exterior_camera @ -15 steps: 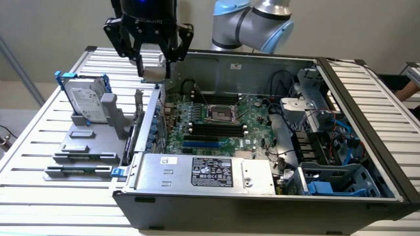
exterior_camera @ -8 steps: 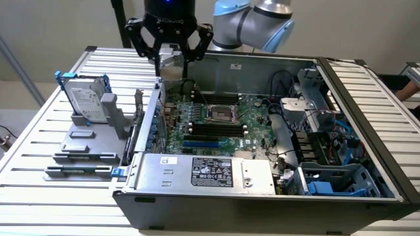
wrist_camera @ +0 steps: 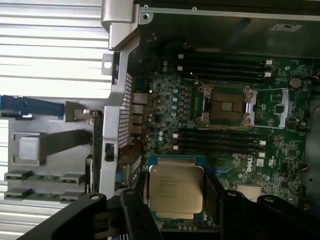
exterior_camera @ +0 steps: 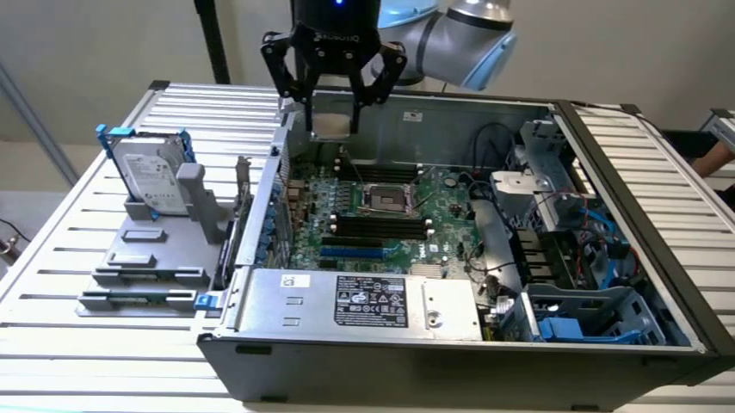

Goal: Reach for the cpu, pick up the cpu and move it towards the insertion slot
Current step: 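Pick up the cpu and move it towards the insertion slot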

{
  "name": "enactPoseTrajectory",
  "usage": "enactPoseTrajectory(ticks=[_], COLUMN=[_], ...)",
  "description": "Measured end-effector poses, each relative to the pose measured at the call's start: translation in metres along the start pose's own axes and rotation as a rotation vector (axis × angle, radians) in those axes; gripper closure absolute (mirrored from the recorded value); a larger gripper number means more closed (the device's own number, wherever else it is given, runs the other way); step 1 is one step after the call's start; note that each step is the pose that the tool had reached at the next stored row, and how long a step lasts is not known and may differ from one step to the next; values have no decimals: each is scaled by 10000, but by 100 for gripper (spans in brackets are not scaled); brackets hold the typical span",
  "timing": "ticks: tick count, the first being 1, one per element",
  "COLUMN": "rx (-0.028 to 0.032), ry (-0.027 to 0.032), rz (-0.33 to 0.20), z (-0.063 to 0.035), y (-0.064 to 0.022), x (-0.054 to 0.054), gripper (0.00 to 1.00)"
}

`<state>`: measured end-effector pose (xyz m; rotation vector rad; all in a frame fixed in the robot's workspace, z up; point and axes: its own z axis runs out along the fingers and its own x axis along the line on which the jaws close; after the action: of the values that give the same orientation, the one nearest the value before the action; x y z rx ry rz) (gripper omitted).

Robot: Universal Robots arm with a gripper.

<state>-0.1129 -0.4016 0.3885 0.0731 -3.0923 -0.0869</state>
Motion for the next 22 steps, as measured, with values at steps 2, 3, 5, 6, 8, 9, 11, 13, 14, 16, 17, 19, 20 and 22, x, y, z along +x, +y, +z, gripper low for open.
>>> enactPoseTrajectory(ticks=[2,3,5,6,8,9,11,13,14,16,17,19,20,22], rx=[0,1,0,0,0,1,1,1,1,0,0,0,0,0], ry=[1,1,0,0,0,0,1,1,1,0,0,0,0,0], rz=[2,2,0,0,1,2,1,1,1,1,1,1,1,1], z=[13,19,33,40,56,63,79,97,106,123,132,148,159,179], y=[39,59,98,119,165,189,238,292,319,371,398,454,484,525], x=[-73,-110,-183,-218,-289,-321,-382,-445,-475,-535,-564,-618,-646,-695], gripper=[45,45,45,45,45,45,45,45,45,45,45,45,45,45])
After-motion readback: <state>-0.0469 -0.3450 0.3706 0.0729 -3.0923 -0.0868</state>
